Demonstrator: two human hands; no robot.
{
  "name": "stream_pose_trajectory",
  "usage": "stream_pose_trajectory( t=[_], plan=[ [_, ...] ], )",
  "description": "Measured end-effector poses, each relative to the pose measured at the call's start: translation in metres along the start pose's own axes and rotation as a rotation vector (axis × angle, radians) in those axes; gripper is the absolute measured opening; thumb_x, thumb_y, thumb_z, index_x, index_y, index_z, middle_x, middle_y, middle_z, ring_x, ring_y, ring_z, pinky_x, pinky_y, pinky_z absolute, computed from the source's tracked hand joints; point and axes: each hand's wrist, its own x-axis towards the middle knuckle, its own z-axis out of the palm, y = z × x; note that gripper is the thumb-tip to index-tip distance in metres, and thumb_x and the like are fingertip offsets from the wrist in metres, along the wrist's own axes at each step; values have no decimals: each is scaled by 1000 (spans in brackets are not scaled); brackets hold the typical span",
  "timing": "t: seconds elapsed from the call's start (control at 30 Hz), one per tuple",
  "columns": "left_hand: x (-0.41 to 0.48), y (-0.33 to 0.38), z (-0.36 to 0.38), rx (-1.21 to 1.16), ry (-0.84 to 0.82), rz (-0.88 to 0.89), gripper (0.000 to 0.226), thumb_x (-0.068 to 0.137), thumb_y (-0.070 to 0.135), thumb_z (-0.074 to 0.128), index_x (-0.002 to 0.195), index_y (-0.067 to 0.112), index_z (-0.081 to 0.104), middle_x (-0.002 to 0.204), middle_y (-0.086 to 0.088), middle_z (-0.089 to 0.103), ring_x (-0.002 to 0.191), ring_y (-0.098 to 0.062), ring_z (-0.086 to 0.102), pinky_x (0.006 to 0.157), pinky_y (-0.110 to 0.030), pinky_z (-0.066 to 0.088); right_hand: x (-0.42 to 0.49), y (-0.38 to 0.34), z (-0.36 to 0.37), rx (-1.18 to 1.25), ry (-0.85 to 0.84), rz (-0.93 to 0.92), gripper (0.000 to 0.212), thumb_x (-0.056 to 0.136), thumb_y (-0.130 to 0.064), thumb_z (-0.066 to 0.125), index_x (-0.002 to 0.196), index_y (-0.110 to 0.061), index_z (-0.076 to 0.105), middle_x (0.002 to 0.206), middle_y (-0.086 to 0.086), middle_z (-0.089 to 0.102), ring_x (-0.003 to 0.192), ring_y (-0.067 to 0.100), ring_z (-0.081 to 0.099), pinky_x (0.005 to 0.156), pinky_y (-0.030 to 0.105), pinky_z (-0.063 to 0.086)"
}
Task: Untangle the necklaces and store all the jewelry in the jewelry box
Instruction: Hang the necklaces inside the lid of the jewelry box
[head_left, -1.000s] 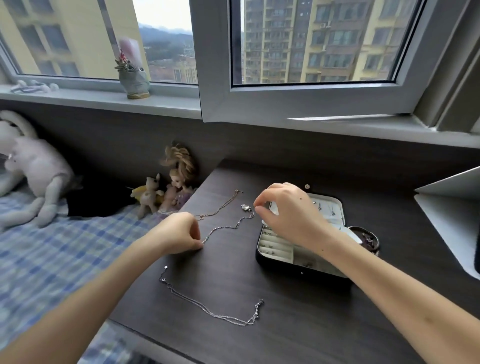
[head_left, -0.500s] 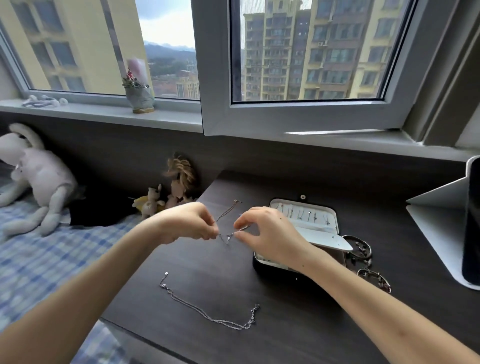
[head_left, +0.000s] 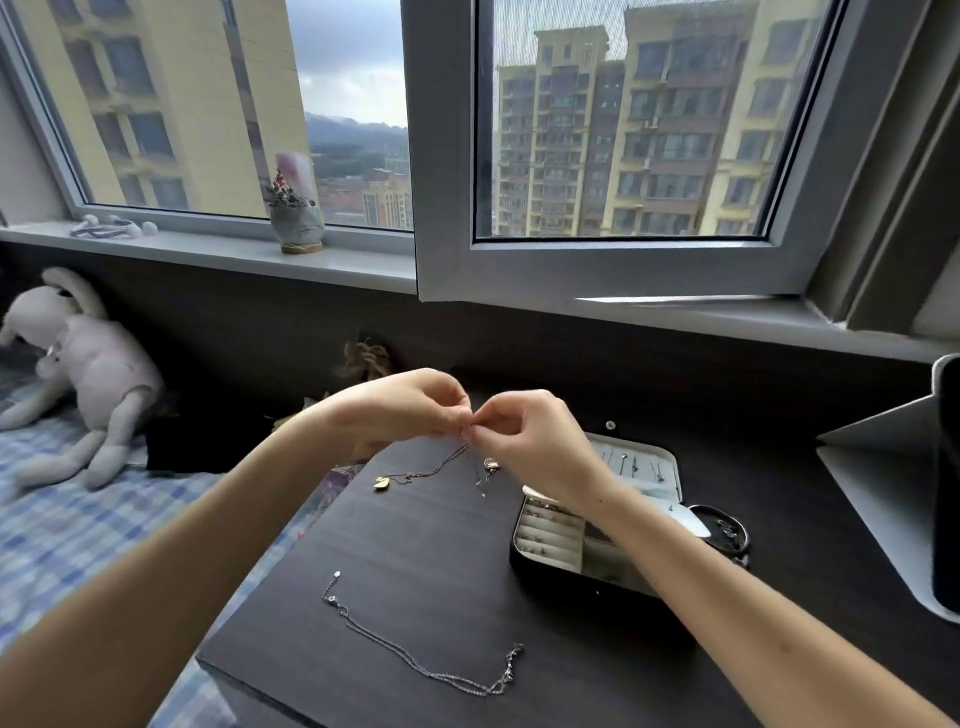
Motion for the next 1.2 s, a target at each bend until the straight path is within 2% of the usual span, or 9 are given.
stream_pose_trajectory(
  t=[0.07,0.13,0.3,0.43,0.6,0.67,0.9,1.0,1.2],
  plan=[
    [3,-3,2,-114,50,61,16,97,8,48,82,10,52,72,0,56,68,-7,58,61,-12,52,7,-3,-8,56,-13,58,9,80,-20,69,75,-14,74,67,-2,69,60,7,59,57,24,47],
    [8,-3,4,-153,105,107,16,98,9,47,83,12,53,75,-3,61,76,-16,62,82,-31,53,14,-8,-17,93,-32,102,8,76,-17,68,70,-13,72,68,4,69,62,8,56,62,34,49],
    [14,27,1,-99,194,243,8,95,8,51,88,11,53,80,-11,60,69,-17,56,64,-19,49,24,-25,-50,361,-89,195,7,78,5,58,78,7,64,74,20,61,72,23,58,74,35,53],
    [19,50,-7,-193,169,315,3,95,11,53,93,10,55,78,-9,56,68,-16,53,65,-27,55,26,-37,-78,642,-184,279,22,85,6,46,69,-2,58,63,14,60,63,24,60,70,35,55],
    [24,80,-7,-135,126,419,7,95,8,52,92,12,57,75,-7,58,64,-14,50,56,-23,43,23,-47,-100,496,-285,278,4,88,-5,59,86,-4,63,54,1,44,52,14,46,52,23,38],
    [25,88,-7,-111,118,443,8,94,9,53,92,14,58,76,-4,60,64,-12,53,55,-20,44,21,-49,-109,400,-278,275,10,86,-12,65,91,-3,67,50,-3,42,49,11,43,49,21,36],
    [44,90,1,-274,135,443,14,98,8,47,101,6,60,83,-7,65,75,-13,64,74,-27,57,13,-61,-138,386,-176,169,22,92,-18,57,77,-3,61,44,-4,42,42,9,39,43,19,33],
    [69,69,29,-126,158,385,14,95,5,50,97,5,63,83,-7,67,81,-19,64,81,-32,53,18,-63,-152,383,-60,132,21,93,-17,56,78,-3,62,43,-3,46,42,10,43,43,20,36],
    [123,24,96,336,56,273,30,87,0,46,102,10,70,110,-1,67,102,-14,60,86,-23,47,35,-59,-179,458,72,95,19,94,-18,55,80,-7,64,46,-4,48,44,11,47,47,22,39]
  ],
)
